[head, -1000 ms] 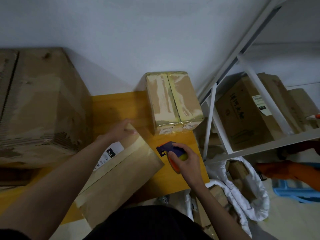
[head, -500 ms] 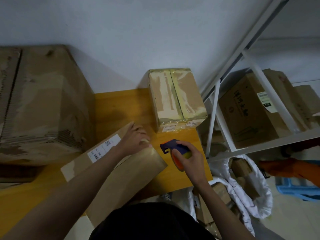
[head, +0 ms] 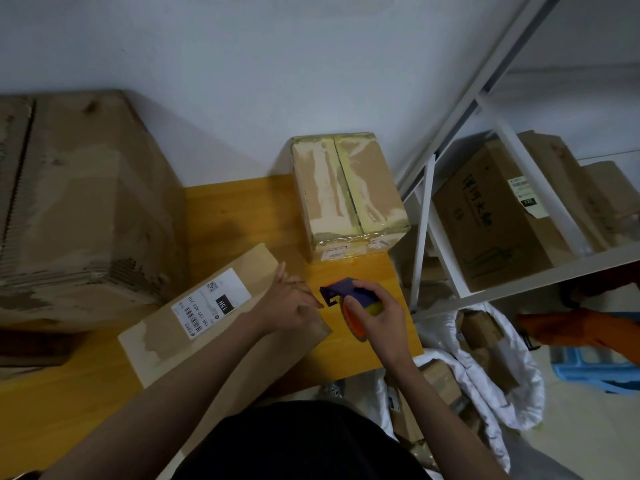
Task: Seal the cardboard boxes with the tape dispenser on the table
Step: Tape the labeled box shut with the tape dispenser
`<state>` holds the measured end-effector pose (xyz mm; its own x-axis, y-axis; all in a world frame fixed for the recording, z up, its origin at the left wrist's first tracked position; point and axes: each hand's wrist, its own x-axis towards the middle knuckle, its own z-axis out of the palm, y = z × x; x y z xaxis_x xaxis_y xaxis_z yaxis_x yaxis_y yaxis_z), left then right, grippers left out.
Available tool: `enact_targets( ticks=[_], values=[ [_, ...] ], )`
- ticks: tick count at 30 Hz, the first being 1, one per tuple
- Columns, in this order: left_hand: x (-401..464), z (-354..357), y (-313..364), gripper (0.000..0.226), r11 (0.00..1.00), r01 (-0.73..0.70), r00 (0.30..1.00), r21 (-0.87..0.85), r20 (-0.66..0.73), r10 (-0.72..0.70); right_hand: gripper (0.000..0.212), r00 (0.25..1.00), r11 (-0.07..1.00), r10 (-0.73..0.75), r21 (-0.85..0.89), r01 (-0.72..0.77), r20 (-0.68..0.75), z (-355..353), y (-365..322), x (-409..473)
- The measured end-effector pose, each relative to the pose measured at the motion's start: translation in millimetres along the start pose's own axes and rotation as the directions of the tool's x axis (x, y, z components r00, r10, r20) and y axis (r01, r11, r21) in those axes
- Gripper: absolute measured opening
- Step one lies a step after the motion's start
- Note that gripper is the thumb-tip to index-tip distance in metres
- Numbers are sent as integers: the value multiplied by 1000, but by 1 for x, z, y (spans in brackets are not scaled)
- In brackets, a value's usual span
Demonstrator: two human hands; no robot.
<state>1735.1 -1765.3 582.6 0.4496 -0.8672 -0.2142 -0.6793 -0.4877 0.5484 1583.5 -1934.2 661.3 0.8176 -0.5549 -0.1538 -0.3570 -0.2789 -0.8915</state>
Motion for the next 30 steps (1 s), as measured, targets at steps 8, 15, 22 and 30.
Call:
enact_targets(
  ticks=[8,15,22,30],
  values=[
    [10,3,7,56,999,27,1000,-34,-12,-27,29,999,1000,30,8,-30,-18,-7,5,-5],
    [-1,8,15,41,987,88,991,-134,-89,-101,29,1000,1000,30,6,-30,7,-13,16,-11],
    [-4,1,11,111,714,685,654,-143,-312,-689,25,996,993,69,87,-74,61,-21,25,-11],
    [-4,29,50,111,745,667,729,12,-218,-649,23,995,979,91,177,-98,45,-37,34,-7]
  ],
)
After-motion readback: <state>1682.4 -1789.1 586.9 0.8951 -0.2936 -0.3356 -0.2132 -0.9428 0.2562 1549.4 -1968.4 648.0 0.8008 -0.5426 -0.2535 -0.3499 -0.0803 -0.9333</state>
